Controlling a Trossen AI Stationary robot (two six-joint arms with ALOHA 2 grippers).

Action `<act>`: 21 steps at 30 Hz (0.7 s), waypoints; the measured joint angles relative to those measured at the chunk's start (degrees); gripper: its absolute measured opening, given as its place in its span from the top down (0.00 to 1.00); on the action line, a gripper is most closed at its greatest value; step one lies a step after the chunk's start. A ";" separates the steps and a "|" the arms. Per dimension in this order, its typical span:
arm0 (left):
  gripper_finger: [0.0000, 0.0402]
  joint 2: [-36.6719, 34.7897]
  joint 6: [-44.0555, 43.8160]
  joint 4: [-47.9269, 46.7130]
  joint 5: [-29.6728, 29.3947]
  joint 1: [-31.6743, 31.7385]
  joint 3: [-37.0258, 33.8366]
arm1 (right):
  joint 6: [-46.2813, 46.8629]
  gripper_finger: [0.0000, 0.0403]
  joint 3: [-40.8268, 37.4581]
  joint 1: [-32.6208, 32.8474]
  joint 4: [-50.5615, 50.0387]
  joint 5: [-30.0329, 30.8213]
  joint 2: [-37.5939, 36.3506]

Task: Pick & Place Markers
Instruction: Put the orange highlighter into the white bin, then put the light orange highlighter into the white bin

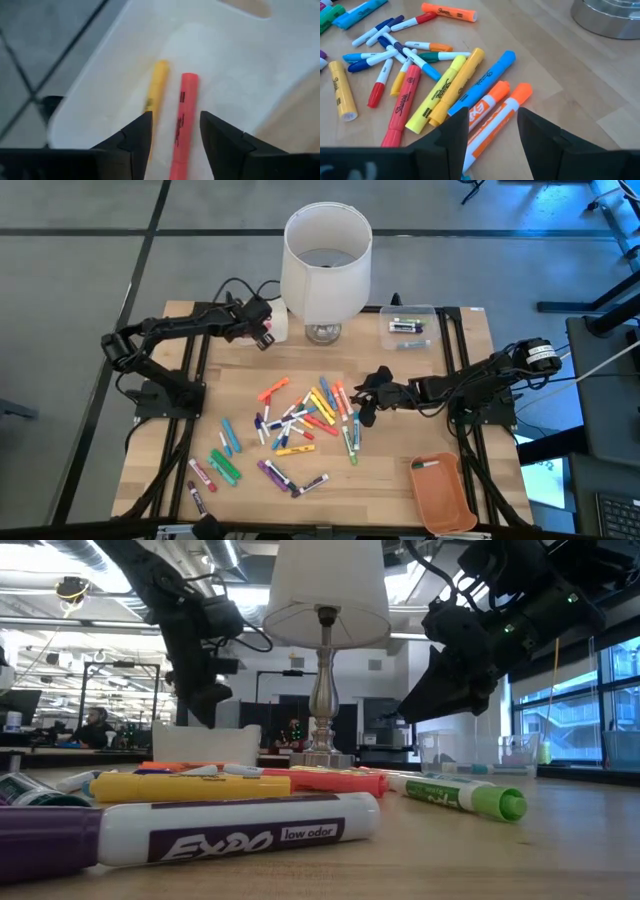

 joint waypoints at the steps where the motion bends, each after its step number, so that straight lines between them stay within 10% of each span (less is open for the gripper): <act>1: 0.59 0.00 -1.06 -0.05 1.10 -0.57 0.00 | -0.15 0.58 0.00 0.00 0.00 0.01 0.00; 13: 0.64 0.00 -13.61 -3.14 14.66 -18.14 0.00 | -1.63 0.58 0.00 -0.04 0.02 1.56 0.00; 21: 0.65 0.68 -18.64 -3.92 11.34 -32.36 -0.01 | -1.19 0.58 0.00 -0.02 0.00 1.52 0.00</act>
